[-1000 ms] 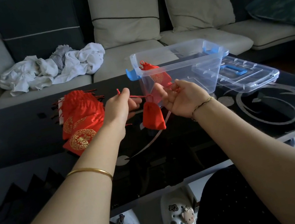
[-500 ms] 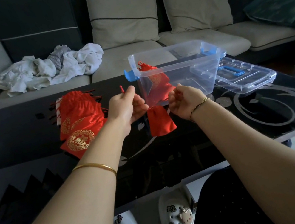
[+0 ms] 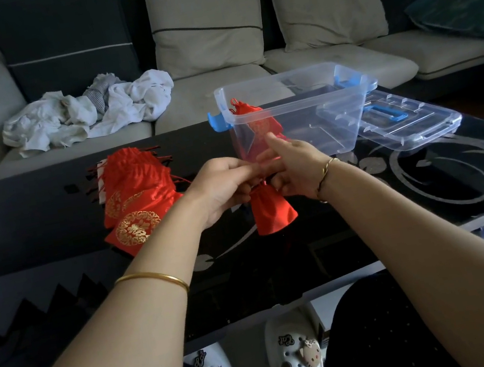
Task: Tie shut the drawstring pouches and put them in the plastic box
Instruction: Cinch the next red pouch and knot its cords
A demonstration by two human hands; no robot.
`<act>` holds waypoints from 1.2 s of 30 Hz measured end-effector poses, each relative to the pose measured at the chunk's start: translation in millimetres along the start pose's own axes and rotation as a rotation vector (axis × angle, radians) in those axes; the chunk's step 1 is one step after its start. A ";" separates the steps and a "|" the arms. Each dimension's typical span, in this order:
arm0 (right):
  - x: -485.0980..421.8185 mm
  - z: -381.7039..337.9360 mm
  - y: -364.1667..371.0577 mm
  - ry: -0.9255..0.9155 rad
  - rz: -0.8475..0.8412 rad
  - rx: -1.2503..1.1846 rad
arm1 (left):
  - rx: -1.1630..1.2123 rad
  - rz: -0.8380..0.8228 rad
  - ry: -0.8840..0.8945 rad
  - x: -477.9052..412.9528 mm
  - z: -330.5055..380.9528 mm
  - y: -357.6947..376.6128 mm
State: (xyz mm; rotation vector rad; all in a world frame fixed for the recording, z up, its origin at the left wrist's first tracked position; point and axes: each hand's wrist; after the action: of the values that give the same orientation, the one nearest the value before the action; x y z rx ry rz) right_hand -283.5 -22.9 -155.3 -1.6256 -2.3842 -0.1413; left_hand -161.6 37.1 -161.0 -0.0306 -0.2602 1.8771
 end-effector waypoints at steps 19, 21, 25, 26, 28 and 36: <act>-2.9 7.0 5.5 -0.707 0.100 0.662 | 0.079 0.262 -0.049 -5.5 -1.7 -4.2; -1.7 5.8 6.6 -0.750 0.112 0.717 | 0.096 0.273 -0.065 -5.1 -0.7 -5.0; 3.8 2.7 9.2 -0.859 0.112 0.824 | 0.087 0.289 -0.072 -4.3 0.1 -7.6; 5.4 2.0 10.0 -0.893 0.103 0.854 | 0.082 0.294 -0.073 -4.1 0.2 -8.3; 7.0 1.7 11.1 -0.942 0.092 0.911 | 0.079 0.300 -0.079 -4.0 0.6 -9.6; -5.3 11.2 2.8 -0.599 0.110 0.506 | 0.021 0.387 0.080 -2.8 2.9 -16.7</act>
State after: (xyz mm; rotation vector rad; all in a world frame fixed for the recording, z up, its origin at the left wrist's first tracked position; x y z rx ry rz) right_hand -280.8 -24.2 -167.7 -1.6845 -2.4052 1.0139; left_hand -145.5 38.8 -155.2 -0.1508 -0.1876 2.2570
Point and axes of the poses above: each hand's wrist, its own x-axis away from the middle knuckle, its own y-axis out of the palm, z = x × y, and after that the axes turned 6 degrees about z, right-handed
